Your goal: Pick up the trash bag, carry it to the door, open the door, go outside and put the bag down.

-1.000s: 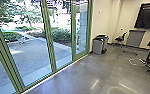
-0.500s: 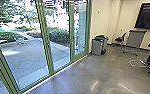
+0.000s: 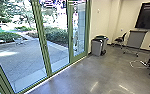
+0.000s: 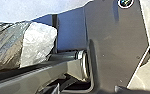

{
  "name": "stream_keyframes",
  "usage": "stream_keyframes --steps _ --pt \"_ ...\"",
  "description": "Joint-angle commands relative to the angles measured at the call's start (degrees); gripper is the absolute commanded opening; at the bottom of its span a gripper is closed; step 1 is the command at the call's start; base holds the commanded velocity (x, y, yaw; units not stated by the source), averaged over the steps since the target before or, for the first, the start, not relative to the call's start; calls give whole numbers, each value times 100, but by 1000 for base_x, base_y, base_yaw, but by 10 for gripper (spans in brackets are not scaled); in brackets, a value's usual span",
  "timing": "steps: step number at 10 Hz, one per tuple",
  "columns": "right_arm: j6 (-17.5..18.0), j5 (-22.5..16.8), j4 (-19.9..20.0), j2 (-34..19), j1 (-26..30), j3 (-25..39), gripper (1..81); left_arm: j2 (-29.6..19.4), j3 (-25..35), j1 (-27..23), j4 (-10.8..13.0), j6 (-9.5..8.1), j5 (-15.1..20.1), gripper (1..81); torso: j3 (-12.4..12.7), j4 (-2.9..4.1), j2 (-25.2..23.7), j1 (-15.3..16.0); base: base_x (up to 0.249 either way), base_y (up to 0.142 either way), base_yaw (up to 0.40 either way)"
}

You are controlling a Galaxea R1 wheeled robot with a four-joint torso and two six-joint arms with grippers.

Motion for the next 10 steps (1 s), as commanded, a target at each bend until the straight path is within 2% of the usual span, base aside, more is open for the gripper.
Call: stream_keyframes --steps 1,3,10 --pt "-9 -303 -65 31 241 27 811 25 26 -258 46 22 385 10 0 0 0 -2 171 -75 0" --pt "-9 -303 -65 31 241 27 811 16 26 -258 46 22 385 10 0 0 0 0 171 -71 0" --pt "-9 -303 -65 31 241 27 811 25 26 -249 46 22 385 10 0 0 0 -2 171 0 0"
